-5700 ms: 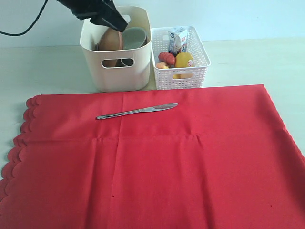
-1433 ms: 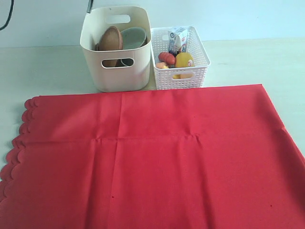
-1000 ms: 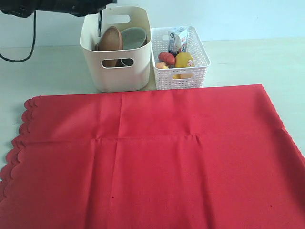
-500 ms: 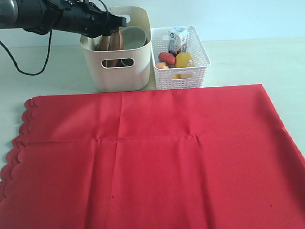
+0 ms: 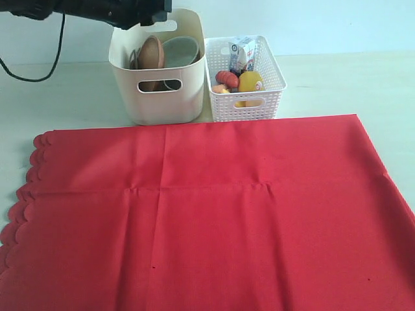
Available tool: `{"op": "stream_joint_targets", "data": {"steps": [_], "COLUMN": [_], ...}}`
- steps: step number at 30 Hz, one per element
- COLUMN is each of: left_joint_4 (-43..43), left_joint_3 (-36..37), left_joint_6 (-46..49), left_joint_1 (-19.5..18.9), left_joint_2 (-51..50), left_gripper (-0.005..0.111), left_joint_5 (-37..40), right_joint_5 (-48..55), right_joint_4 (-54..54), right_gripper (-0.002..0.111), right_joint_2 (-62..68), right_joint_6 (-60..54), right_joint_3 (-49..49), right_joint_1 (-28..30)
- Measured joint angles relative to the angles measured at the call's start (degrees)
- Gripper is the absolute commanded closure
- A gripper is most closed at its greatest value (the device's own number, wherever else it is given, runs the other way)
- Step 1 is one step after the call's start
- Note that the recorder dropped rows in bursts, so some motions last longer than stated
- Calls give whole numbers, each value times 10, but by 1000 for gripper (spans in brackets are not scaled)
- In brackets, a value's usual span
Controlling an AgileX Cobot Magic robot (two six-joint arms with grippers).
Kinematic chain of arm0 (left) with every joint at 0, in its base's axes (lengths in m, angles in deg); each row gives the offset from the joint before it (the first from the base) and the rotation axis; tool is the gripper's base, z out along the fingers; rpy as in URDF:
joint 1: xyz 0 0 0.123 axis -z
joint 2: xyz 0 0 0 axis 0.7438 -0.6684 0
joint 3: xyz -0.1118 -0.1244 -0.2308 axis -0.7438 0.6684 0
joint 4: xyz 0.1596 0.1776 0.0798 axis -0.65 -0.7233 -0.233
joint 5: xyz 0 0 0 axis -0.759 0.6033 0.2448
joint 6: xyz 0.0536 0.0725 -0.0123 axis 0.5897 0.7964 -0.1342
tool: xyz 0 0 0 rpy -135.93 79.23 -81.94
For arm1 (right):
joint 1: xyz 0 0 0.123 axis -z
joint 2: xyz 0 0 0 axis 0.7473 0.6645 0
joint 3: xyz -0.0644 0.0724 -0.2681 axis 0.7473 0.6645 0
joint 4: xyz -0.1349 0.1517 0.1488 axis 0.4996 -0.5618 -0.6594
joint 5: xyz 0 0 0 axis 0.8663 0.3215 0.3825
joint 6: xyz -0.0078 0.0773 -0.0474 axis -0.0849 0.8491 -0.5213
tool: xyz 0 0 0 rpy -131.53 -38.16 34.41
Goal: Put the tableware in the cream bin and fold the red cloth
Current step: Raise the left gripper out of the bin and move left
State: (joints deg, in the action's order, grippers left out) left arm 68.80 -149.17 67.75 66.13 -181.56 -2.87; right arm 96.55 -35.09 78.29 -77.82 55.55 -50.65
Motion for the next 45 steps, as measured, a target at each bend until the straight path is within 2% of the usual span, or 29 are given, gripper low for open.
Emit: {"op": "stream_joint_targets", "data": {"steps": [5,9,16,24,35,40,45], "left_joint_4": [-19,-40,-129,-160,-165,-167,-192], "left_joint_3": [0,0,0,31,168,229,284], "left_joint_6": [-5,-59,-198,-224,-225,-224,-224], "left_joint_1": [-7,-21,-64,-117,-185,-204,-208], "left_joint_2": [45,77,115,165,250,278,294], "left_gripper": [62,62,62,62,62,62,62], "left_joint_5": [80,139,286,405,418,400,386], "right_joint_5": [0,0,0,0,0,0,0], "right_joint_4": [0,0,0,0,0,0,0], "right_gripper": [108,108,108,108,108,108,108], "right_joint_2": [0,0,0,0,0,0,0], "right_joint_6": [0,0,0,0,0,0,0], "right_joint_3": [0,0,0,0,0,0,0], "right_joint_1": [0,0,0,0,0,0,0]}}
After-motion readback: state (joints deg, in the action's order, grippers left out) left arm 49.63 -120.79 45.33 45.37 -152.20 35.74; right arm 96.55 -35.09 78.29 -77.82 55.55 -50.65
